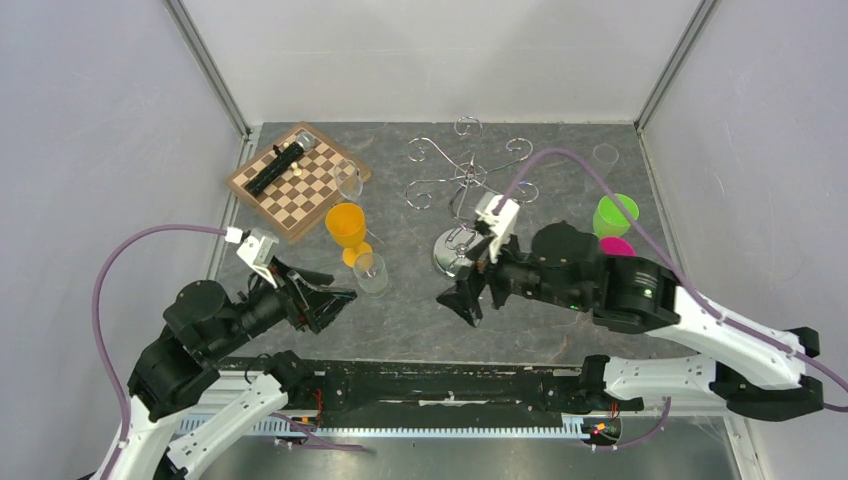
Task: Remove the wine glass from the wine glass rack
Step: Reset both arms
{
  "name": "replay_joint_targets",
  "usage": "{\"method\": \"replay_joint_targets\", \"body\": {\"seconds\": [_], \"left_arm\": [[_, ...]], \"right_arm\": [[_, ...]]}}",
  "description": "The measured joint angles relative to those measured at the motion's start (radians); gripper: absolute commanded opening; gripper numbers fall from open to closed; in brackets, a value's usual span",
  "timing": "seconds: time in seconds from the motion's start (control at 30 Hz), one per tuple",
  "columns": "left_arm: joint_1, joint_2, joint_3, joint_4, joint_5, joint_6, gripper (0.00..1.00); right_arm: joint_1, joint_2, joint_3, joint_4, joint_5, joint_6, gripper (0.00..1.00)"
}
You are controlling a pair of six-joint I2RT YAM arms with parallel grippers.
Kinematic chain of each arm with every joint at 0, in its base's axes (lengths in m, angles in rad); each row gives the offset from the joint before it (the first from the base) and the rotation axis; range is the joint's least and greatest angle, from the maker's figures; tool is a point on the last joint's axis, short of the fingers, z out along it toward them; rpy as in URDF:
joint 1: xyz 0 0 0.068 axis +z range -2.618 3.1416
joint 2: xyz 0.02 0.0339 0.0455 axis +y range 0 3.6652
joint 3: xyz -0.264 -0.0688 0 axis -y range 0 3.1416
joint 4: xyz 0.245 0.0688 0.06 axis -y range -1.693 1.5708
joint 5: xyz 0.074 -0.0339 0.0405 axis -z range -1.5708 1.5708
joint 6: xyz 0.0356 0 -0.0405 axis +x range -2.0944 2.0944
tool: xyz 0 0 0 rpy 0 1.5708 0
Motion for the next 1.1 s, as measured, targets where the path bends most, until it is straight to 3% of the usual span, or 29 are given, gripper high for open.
{"method": "replay_joint_targets", "body": {"seconds": [0.37, 0.57, 0.8, 1.1], "left_arm": [[0.000, 0.088, 0.006, 0.059, 0.040, 0.000, 0.77], [0.000, 0.130, 0.015, 0.079, 0.046, -0.001, 0.76], [0.000, 0.152, 0.018, 0.084, 0.045, -0.006, 0.75], [0.000, 0.162, 0.018, 0.085, 0.033, -0.007, 0.75]], "right_arm": [[-0.001, -0.166, -0.010, -0.097, 0.167, 0.066, 0.98], [-0.001, -0.261, -0.067, -0.116, 0.395, 0.083, 0.98], [-0.001, -0.278, -0.071, -0.172, 0.617, 0.117, 0.98], [-0.001, -0.274, -0.129, -0.222, 0.733, 0.156, 0.98]]}}
